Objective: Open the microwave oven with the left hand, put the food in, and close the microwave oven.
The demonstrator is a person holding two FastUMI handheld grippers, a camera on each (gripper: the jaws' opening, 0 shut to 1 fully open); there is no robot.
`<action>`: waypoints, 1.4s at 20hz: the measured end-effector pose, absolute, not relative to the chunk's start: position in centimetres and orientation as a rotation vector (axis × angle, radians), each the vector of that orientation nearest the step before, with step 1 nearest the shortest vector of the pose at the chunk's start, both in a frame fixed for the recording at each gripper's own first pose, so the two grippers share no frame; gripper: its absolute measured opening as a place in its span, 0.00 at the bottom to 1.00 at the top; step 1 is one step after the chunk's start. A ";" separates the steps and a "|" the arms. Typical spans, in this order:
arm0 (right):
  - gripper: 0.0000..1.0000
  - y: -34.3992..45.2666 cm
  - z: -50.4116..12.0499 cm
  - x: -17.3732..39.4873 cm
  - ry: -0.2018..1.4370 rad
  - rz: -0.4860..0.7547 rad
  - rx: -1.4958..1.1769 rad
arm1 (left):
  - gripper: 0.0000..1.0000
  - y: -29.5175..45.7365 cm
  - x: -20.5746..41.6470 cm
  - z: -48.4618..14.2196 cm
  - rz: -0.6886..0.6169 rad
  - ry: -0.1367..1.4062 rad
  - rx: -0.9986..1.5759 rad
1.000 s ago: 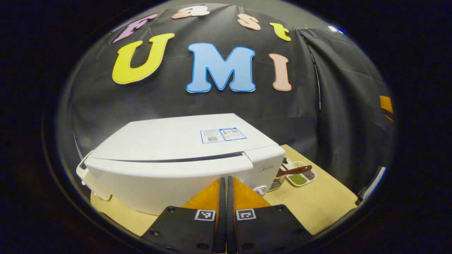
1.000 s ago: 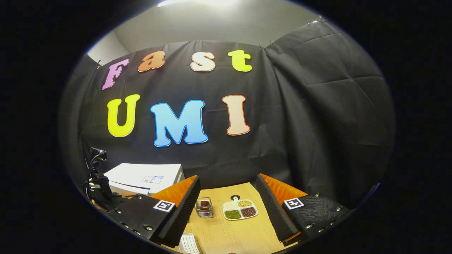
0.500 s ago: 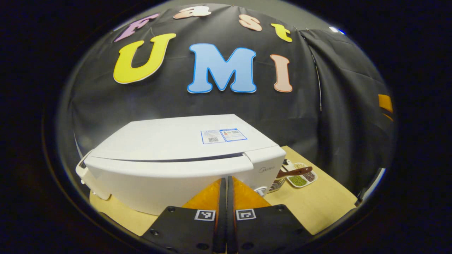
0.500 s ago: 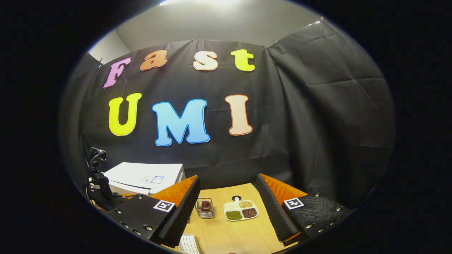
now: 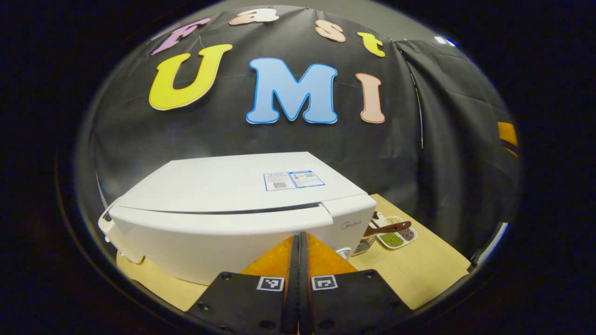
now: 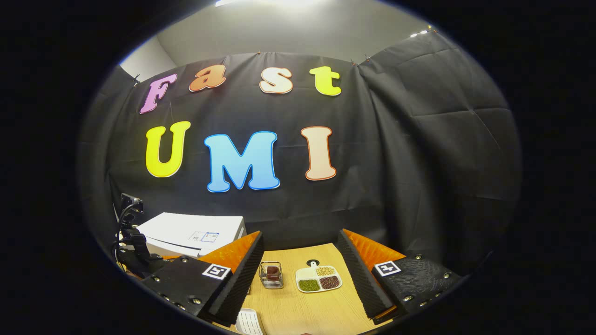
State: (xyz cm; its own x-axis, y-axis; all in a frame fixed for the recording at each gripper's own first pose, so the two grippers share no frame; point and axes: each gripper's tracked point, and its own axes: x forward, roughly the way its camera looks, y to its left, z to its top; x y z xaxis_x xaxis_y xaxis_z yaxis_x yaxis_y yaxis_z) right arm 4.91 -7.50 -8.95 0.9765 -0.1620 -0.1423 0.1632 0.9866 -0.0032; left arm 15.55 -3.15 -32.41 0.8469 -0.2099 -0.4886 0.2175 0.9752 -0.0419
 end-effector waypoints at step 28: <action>0.96 0.7 -2.2 3.3 0.080 -0.056 -0.007 | 0.51 7.1 8.0 -4.8 -0.127 0.138 -0.004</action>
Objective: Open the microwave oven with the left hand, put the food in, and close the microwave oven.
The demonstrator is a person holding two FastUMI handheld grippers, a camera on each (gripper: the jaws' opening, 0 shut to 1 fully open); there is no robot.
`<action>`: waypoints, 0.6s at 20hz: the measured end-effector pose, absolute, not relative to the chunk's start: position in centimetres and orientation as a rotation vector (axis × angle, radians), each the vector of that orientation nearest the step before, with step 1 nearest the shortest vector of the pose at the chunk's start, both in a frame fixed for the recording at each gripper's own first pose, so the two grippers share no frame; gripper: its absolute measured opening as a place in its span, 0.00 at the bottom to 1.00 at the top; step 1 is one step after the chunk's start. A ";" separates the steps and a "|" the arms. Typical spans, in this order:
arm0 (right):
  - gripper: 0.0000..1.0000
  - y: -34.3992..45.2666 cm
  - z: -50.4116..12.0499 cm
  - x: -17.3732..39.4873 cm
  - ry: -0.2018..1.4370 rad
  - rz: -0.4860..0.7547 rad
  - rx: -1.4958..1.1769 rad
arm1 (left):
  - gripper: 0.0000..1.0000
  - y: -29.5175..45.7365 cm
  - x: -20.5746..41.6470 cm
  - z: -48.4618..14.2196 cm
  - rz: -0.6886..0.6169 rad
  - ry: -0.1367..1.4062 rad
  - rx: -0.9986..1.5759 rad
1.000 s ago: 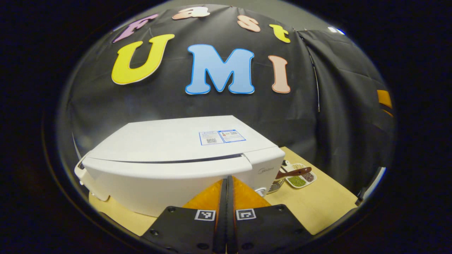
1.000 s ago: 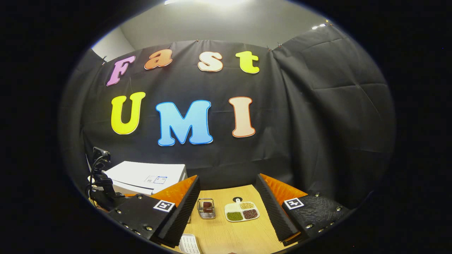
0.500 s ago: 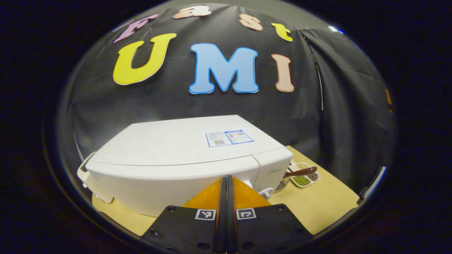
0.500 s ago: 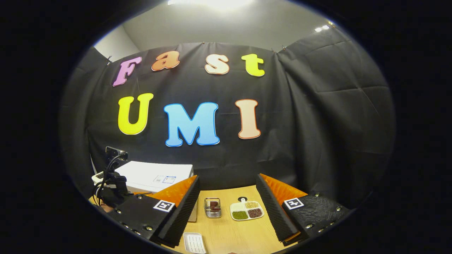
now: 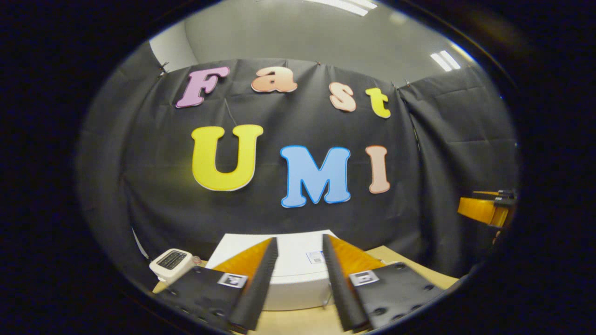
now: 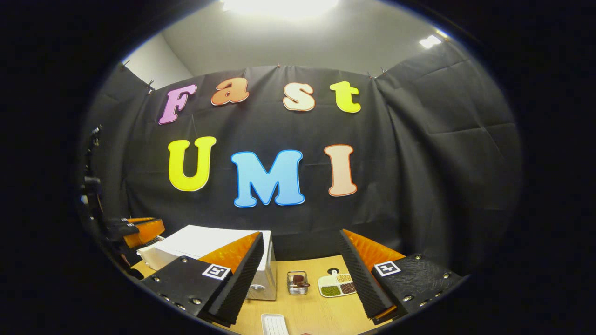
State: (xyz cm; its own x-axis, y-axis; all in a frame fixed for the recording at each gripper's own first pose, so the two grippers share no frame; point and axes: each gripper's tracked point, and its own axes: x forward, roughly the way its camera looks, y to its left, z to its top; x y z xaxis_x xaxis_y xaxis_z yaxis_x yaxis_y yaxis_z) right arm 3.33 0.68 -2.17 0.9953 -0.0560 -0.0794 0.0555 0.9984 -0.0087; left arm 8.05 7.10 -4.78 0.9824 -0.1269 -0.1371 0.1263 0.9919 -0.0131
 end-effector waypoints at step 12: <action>0.96 5.4 1.6 1.9 0.043 -0.017 -0.019 | 0.96 13.1 1.7 2.0 -0.060 0.022 0.036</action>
